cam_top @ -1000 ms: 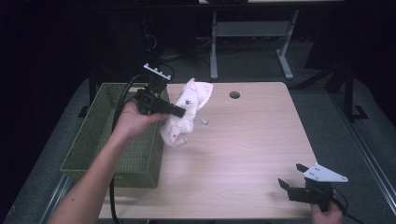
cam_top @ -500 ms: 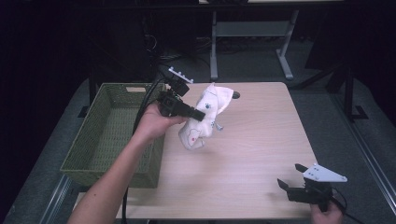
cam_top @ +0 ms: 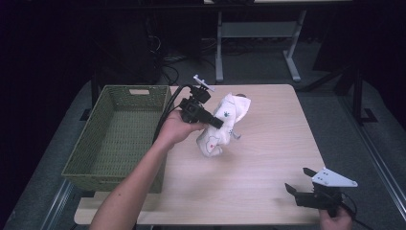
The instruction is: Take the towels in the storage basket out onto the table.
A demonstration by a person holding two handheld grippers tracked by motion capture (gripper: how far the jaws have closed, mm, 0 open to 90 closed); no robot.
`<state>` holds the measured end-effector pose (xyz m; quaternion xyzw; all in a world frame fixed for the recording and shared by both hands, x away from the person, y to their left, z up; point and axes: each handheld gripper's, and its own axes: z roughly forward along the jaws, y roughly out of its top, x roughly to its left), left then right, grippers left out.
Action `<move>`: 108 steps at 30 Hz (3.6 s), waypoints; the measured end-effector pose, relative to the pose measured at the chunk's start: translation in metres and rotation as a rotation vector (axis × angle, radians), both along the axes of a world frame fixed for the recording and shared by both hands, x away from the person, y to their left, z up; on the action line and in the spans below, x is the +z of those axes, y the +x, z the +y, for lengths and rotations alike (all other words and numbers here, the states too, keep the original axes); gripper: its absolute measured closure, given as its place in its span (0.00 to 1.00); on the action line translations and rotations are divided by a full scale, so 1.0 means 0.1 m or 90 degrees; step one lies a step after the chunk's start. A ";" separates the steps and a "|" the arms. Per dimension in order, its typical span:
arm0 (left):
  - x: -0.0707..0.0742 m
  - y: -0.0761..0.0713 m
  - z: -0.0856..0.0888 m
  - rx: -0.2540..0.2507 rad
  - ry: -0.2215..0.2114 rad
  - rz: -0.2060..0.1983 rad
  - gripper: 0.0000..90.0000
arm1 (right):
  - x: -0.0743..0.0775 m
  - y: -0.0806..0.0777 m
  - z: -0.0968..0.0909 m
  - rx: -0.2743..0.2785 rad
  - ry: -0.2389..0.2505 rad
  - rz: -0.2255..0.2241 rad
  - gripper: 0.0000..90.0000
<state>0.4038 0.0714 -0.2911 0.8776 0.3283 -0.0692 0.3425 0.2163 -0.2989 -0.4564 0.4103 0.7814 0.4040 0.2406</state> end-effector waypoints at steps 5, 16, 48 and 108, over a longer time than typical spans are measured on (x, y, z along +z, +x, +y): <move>-0.06 0.03 -0.07 -0.002 0.008 0.006 0.85 | 0.00 0.00 0.00 -0.002 0.001 0.001 0.15; -0.17 0.07 -0.30 -0.015 0.025 0.016 0.85 | 0.00 0.00 0.00 -0.001 0.000 0.002 0.15; -0.69 0.23 -0.76 0.001 0.054 0.066 0.83 | 0.00 0.01 0.00 0.004 0.002 0.000 0.15; -0.91 0.09 -0.38 0.054 0.005 0.029 0.55 | 0.00 0.03 0.05 0.009 -0.006 0.006 0.15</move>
